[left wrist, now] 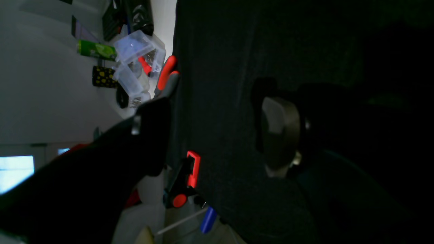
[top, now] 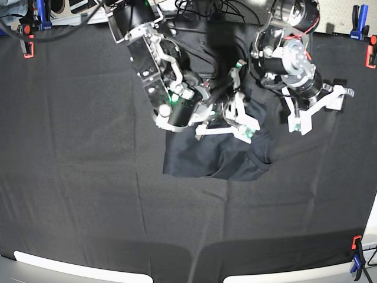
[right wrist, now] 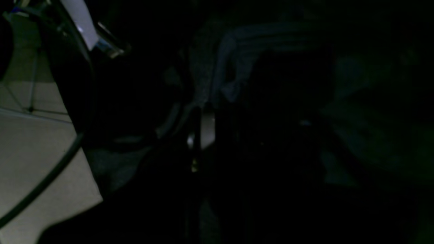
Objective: Layout the t-shirt on the table in an organized manner, then fold the t-shirt properly
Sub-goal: 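Press and tuck the folded bundle's edges with both grippers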
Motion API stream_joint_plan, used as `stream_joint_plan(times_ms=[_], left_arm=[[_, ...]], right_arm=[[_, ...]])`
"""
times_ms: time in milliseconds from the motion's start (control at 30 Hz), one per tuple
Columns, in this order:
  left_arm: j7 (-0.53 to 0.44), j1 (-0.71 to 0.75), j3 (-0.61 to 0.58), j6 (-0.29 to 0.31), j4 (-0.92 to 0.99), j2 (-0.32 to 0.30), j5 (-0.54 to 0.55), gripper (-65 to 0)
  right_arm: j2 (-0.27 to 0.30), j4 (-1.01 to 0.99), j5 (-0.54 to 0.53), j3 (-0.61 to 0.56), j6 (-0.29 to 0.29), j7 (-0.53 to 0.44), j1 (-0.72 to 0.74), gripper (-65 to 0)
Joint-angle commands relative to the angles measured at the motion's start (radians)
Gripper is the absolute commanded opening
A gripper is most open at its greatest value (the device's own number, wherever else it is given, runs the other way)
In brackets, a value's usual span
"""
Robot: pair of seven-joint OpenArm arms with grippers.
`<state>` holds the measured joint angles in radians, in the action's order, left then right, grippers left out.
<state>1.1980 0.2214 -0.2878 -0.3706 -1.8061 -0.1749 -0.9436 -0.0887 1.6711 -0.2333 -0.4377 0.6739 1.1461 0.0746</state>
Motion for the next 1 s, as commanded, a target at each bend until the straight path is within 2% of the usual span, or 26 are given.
stream_joint_plan(times_ms=[0, 100, 133, 200, 267, 333, 433, 533, 767, 900, 967], left_arm=[[-0.009, -0.008, -0.001, -0.027, -0.015, 0.0, -0.027, -26.5], [-0.009, -0.008, -0.001, -0.027, -0.015, 0.0, -0.024, -26.5], [-0.009, -0.008, -0.001, -0.027, -0.015, 0.0, -0.024, -26.5], [-0.009, -0.008, -0.001, -0.027, -0.015, 0.0, -0.024, -26.5], [-0.009, -0.008, -0.001, -0.027, -0.015, 0.0, -0.024, -26.5], [-0.009, -0.008, -0.001, -0.027, -0.015, 0.0, -0.024, -26.5], [-0.009, -0.008, -0.001, -0.027, -0.015, -0.001, -0.024, -26.5], [-0.009, -0.008, -0.001, -0.027, -0.015, -0.001, -0.024, -26.5], [-0.009, -0.008, -0.001, -0.027, -0.015, -0.006, -0.029, -26.5], [0.007, -0.009, -0.001, -0.029, -0.015, -0.034, -0.086, -26.5], [0.019, -0.008, -0.001, -0.059, -0.015, -0.053, -0.111, -26.5]], right_arm=[[-0.011, 0.023, -0.009, -0.001, 0.021, -0.019, 0.017, -65.0], [-0.018, 0.023, -0.005, -0.001, 0.019, -0.019, 0.017, -65.0], [-0.02, 0.023, -0.005, -0.001, 0.018, -0.019, 0.017, -61.2], [-0.02, 0.023, -0.005, -0.001, 0.018, -0.019, 0.017, -46.8], [-0.019, 0.023, -0.011, -0.001, 0.016, -0.019, 0.017, -35.0], [-0.019, 0.023, -0.071, -0.001, 0.017, -0.019, 0.017, -30.0], [-0.019, 0.024, -0.168, -0.001, 0.018, -0.019, 0.022, -30.0], [-0.019, 0.024, -0.219, -0.001, 0.018, -0.019, 0.035, -30.0], [-0.019, 0.024, -0.223, -0.001, 0.019, -0.019, 0.05, -30.0], [-0.019, 0.024, -0.227, -0.001, 0.018, -0.019, 0.049, -30.0], [-0.019, 0.024, -0.264, -0.001, 0.018, -0.018, 0.043, -30.0]])
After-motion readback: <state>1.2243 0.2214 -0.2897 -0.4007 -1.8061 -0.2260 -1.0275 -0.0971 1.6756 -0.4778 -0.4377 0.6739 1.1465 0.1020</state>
